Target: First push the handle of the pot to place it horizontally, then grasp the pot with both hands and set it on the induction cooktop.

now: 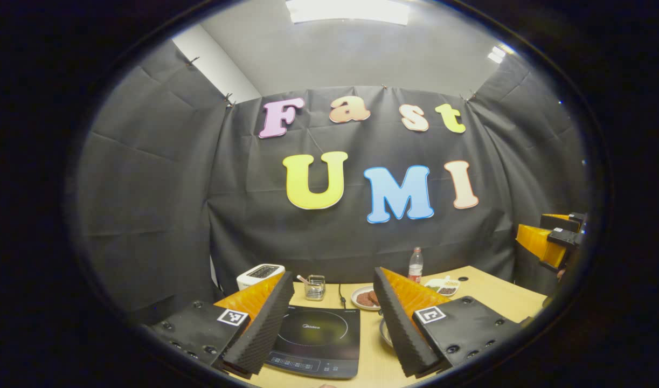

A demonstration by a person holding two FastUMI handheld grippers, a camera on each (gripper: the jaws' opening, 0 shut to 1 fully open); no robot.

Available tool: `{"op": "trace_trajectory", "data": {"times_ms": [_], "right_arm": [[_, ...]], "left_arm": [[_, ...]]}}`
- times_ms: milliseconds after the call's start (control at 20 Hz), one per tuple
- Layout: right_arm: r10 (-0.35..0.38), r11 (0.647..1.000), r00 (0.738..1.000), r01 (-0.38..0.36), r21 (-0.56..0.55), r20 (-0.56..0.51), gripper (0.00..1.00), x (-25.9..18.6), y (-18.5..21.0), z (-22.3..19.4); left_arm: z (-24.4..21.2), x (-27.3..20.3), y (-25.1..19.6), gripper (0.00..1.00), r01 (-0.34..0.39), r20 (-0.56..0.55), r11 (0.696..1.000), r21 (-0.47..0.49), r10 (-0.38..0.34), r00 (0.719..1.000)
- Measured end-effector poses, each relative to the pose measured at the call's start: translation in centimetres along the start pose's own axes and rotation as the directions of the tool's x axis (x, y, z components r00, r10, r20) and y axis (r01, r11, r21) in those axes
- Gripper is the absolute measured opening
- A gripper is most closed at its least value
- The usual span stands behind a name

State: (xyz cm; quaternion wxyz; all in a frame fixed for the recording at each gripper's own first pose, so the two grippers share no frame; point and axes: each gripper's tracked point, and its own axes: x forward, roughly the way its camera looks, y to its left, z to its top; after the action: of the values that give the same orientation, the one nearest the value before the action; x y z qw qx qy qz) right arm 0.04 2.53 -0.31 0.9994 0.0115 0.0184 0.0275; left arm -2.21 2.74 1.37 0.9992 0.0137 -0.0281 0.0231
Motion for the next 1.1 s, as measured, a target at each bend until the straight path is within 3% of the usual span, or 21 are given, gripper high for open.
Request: {"op": "trace_trajectory", "data": {"times_ms": [150,250,300,350,450,500,550,850,950,1000,1100], "right_arm": [[0.019,1.000,0.999,-0.019,-0.008,-0.035,0.96,-0.1,0.7,-1.0],[0.028,0.999,0.998,-0.029,-0.014,-0.053,0.75,-0.1,1.1,-1.2],[0.014,1.000,0.998,-0.015,-0.015,-0.064,0.72,0.4,1.5,-1.6],[0.018,1.000,0.998,-0.018,-0.011,-0.066,0.51,0.1,1.6,-1.3],[0.044,0.999,0.995,-0.045,-0.013,-0.085,0.37,0.2,2.4,-2.0],[0.004,0.999,0.996,-0.007,-0.033,-0.085,0.37,0.3,1.5,-2.0],[0.014,0.999,0.997,-0.016,-0.030,-0.071,0.05,0.1,1.7,-1.4],[0.115,0.992,0.987,-0.119,-0.030,-0.108,0.07,0.0,6.1,-2.8],[0.128,0.991,0.982,-0.133,-0.028,-0.137,0.07,-0.1,7.3,-3.6],[0.136,0.990,0.978,-0.141,-0.023,-0.155,0.07,-0.3,8.0,-4.3],[0.161,0.986,0.966,-0.167,-0.014,-0.202,0.07,-0.6,9.4,-5.8]], "left_arm": [[-0.1,-0.2,0.3,0.97,-0.004,-0.002,1.000,-0.003,0.004,1.000],[-0.3,-0.4,0.7,0.96,-0.008,-0.006,1.000,0.000,0.008,1.000],[-0.3,-0.5,0.7,0.96,-0.010,-0.009,1.000,0.001,0.010,1.000],[-0.4,-0.5,0.9,0.96,-0.012,-0.010,1.000,0.001,0.012,1.000],[-0.3,-0.6,1.3,0.94,-0.021,-0.011,1.000,-0.001,0.021,1.000],[-0.4,-0.6,1.8,0.94,-0.025,-0.009,1.000,-0.005,0.025,1.000],[-0.5,-0.4,2.1,0.94,-0.026,-0.008,1.000,-0.006,0.026,1.000],[-0.9,-0.3,4.1,0.94,-0.032,-0.005,0.999,-0.013,0.032,0.999],[-1.2,-0.1,4.7,0.99,-0.021,-0.006,1.000,-0.019,0.020,1.000],[-1.2,0.0,5.2,0.94,-0.017,-0.003,1.000,-0.016,0.017,1.000],[-1.5,0.4,6.3,0.94,-0.009,0.005,1.000,-0.007,0.009,1.000]]}}
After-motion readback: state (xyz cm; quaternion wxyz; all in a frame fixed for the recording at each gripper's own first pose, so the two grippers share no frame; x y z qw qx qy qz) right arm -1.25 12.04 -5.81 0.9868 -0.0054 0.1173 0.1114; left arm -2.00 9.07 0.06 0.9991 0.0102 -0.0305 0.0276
